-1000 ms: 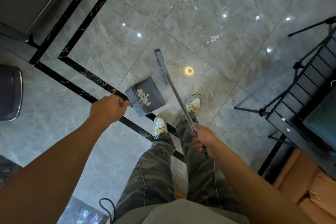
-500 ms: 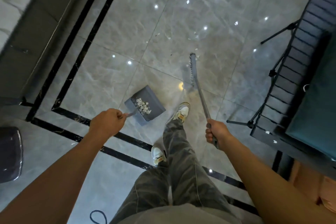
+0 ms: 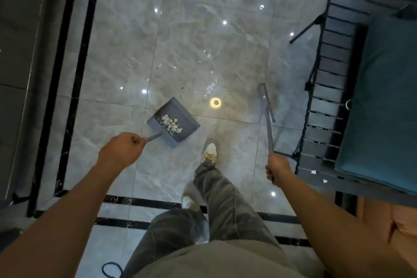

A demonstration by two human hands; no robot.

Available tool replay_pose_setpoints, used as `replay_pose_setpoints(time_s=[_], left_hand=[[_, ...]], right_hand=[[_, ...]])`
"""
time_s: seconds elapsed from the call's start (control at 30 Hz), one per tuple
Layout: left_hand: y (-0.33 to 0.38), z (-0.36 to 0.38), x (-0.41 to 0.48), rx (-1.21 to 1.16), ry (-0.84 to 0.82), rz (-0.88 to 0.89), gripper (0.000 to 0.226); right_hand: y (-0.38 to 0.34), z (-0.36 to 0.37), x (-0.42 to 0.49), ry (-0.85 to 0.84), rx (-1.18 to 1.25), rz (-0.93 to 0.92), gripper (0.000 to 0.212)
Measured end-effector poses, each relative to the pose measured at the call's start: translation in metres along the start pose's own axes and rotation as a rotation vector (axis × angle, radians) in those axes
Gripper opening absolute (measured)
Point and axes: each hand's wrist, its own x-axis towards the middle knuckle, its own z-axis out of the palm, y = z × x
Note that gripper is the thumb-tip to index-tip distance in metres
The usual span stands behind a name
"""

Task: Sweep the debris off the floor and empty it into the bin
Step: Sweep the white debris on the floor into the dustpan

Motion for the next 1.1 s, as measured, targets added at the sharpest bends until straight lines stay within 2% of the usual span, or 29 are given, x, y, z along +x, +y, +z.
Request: replay_pose_setpoints(time_s=[0.13, 0.27, 0.4, 0.5, 0.77, 1.1], left_hand=[[0.026, -0.013, 0.022, -0.034, 0.003, 0.010, 0.049], [0.052, -0.024, 0.049, 0.000, -0.011, 0.072, 0.050], [0.063, -0.027, 0.072, 0.007, -0.039, 0.124, 0.048], [0.064, -0.033, 0.091, 0.010, -0.051, 0.149, 0.047], [0.051, -0.087, 0.145, -0.012, -0.081, 0.208, 0.049], [-0.026, -0.178, 0.209, -0.062, -0.085, 0.165, 0.056]], right_hand=[[-0.012, -0.031, 0.025, 0.052, -0.017, 0.084, 0.032], [-0.023, -0.043, 0.037, 0.057, -0.014, 0.132, 0.023], [-0.018, -0.036, 0.046, -0.005, 0.127, 0.298, 0.023], [-0.023, -0.015, 0.043, -0.056, 0.195, 0.346, 0.028], [-0.079, 0.072, 0.015, -0.153, 0.273, 0.357, 0.023], [-0.191, 0.209, -0.055, -0.335, 0.240, 0.326, 0.035]])
